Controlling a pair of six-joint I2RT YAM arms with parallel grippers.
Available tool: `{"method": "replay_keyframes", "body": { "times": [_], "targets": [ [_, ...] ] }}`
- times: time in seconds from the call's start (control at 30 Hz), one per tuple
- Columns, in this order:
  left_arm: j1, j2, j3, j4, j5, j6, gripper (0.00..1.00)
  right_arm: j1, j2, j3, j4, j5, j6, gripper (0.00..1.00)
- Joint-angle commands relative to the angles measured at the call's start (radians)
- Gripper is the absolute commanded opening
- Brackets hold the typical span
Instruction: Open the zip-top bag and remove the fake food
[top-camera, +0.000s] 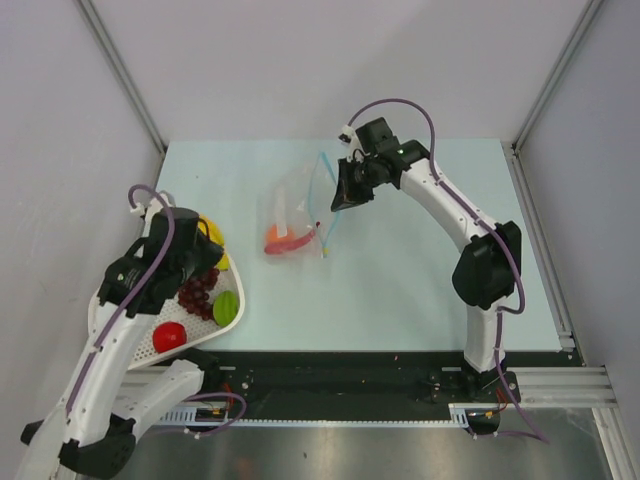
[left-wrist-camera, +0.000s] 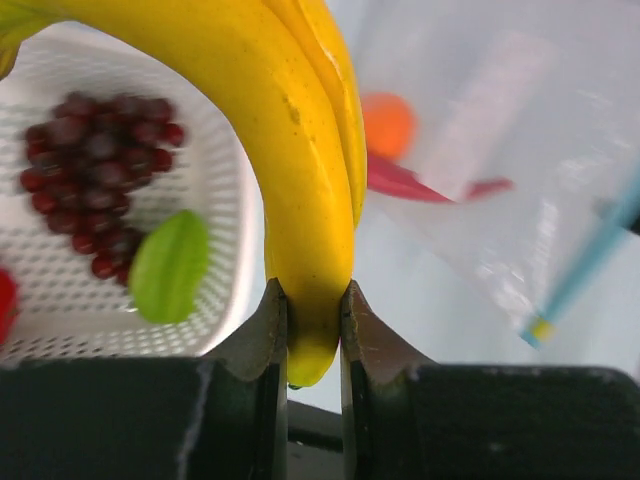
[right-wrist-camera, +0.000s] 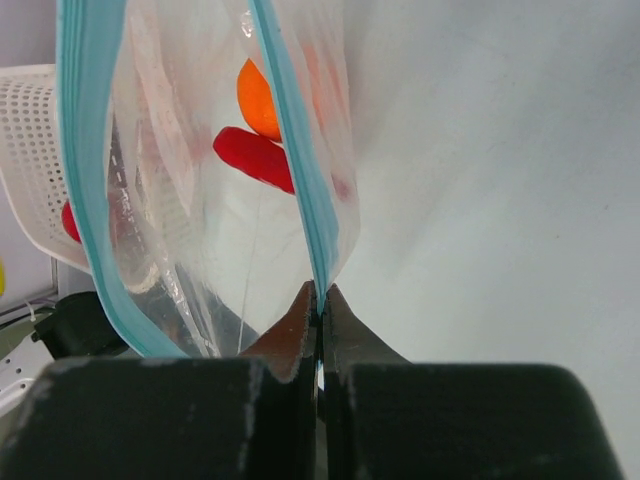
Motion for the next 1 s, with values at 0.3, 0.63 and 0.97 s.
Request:
{"method": "replay_keyframes", "body": {
  "times": [0.3,0.63,0.97],
  "targets": [
    [0.309,0.077,-0.322,0.019,-0.217,-0.112,0.01,0.025,-0.099,-0.03,0.035,-0.004,-0.02,0.0],
    [0.378,0.068,-0.373,0.118,-0.119,-0.006,0.79,0.06,-0.105,-0.017,0.037,-0.022,-0.026,0.0],
    [0.28,0.057,-0.153,0.433,0.508,0.13,0.66,0.102,-0.09,0.076,0.005,-0.042,0.003,0.0]
  ]
}}
